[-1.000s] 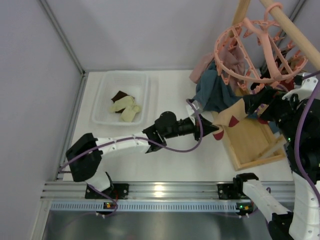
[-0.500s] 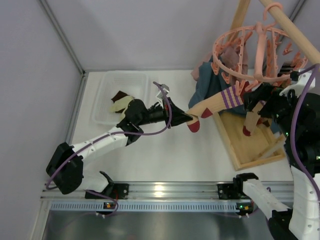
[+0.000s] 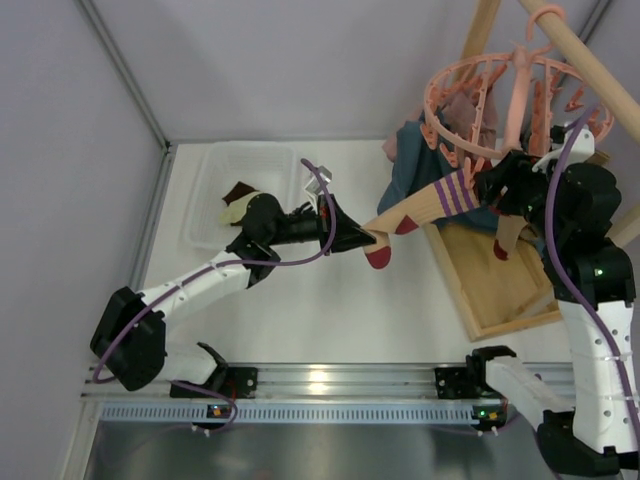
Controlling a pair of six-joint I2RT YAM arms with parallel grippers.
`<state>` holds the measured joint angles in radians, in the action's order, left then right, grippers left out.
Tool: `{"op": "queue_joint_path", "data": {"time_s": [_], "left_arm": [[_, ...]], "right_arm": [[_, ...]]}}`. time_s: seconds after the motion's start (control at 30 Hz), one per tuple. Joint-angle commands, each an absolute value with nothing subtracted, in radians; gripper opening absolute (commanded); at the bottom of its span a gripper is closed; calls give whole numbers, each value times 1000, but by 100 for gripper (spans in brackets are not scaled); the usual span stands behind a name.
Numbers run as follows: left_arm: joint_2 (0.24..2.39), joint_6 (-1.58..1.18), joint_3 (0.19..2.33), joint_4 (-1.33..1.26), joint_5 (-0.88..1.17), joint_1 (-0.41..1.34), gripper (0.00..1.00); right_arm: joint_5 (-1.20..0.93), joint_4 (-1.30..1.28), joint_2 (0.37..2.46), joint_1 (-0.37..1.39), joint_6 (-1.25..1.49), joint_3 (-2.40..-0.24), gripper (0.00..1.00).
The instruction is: Remove the socks clipped to the hanger
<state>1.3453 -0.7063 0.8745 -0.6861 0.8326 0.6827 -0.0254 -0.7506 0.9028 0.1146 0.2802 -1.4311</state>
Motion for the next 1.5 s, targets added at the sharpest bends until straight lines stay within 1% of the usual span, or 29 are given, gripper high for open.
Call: {"op": "queue_joint_path", "data": {"time_s": [0.0,0.37,0.53,0.67,0.83,1.03,1.27,1.37,1.47], "left_arm": [[1316,-713,868,-732,870,676,2],[1327,-724,868,-732,874,676,2],[1332,-724,868,-732,879,676,1],[1342,-727,871,-732,879,676,1],[1353,-733,876,-730,877,676,1],[1362,-738,881,-732,882,676,1],[1353,-735,873,-732,887,676,0],[1356,-733,871,-732,887,676,0],[1361,-735,871,-732,888,676,0]], "right_arm": [[-6,-612,868,104,285,-1407,60],[55,-506,858,101,302,-1319,56],[69,-427,825,97,308,-1260,51],[64,-408,810,94,302,-1253,47],[43,-402,782,92,298,-1258,46],[45,-425,801,91,285,-1267,48],[29,-365,805,84,285,-1221,46],[11,-325,801,80,276,-1198,42],[-21,-295,801,77,268,-1183,32]]}}
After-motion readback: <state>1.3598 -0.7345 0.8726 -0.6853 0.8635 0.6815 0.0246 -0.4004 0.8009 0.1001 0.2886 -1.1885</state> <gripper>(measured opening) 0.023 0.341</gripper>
